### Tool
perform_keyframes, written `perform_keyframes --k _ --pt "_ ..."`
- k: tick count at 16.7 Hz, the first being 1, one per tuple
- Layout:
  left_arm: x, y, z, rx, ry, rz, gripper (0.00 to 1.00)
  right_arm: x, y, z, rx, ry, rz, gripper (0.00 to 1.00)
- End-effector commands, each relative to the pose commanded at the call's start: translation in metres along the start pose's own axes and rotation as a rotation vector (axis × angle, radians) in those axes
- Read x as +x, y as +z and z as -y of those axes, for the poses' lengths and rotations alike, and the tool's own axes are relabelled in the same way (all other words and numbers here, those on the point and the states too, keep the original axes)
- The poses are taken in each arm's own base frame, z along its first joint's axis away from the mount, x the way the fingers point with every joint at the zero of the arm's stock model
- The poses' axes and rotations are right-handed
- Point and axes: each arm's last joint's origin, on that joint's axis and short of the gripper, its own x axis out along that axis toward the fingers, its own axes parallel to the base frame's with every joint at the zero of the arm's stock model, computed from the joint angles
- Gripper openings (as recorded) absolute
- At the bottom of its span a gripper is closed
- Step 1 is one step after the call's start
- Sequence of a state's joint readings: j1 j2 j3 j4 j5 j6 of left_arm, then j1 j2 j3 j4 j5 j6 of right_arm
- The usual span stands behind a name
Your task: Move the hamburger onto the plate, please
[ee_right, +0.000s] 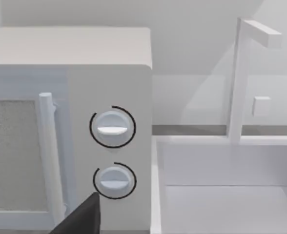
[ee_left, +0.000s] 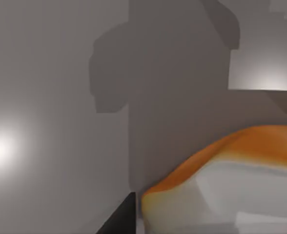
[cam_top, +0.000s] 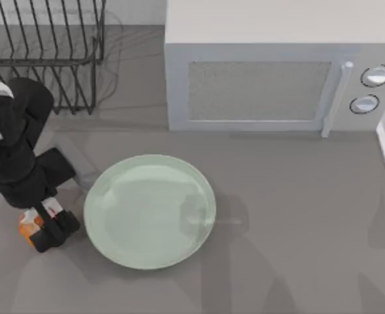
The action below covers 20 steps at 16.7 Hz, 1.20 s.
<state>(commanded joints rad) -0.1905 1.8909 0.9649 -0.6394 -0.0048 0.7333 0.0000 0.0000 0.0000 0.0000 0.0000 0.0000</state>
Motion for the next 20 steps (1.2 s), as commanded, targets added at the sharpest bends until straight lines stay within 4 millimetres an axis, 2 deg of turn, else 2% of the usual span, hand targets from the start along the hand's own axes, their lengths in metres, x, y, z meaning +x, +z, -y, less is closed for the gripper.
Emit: perform_keyframes --k 2,3,10,11,13,15,20 --pt "0.000 0.000 0.000 0.000 0.000 0.000 0.02 0.000 0.000 0.000 0.000 0.000 0.000 1.00" --pt "0.000 0.000 0.000 0.000 0.000 0.000 0.00 0.000 0.000 0.000 0.000 0.000 0.000 1.00" --pt "0.000 0.000 0.000 0.000 0.000 0.000 0.00 0.000 0.000 0.000 0.000 0.000 0.000 1.00" --pt "-0.022 -0.001 0.001 -0.007 -0.008 0.030 0.00 0.000 0.000 0.000 0.000 0.000 0.000 1.00" --pt "-0.027 0.000 0.000 -0.007 -0.005 0.032 0.00 0.000 0.000 0.000 0.000 0.000 0.000 1.00" --pt "-0.040 0.002 -0.002 -0.007 -0.004 0.034 0.00 0.000 0.000 0.000 0.000 0.000 0.000 1.00" --pt "-0.090 0.002 -0.002 -0.007 -0.013 0.024 0.00 0.000 0.000 0.000 0.000 0.000 0.000 1.00"
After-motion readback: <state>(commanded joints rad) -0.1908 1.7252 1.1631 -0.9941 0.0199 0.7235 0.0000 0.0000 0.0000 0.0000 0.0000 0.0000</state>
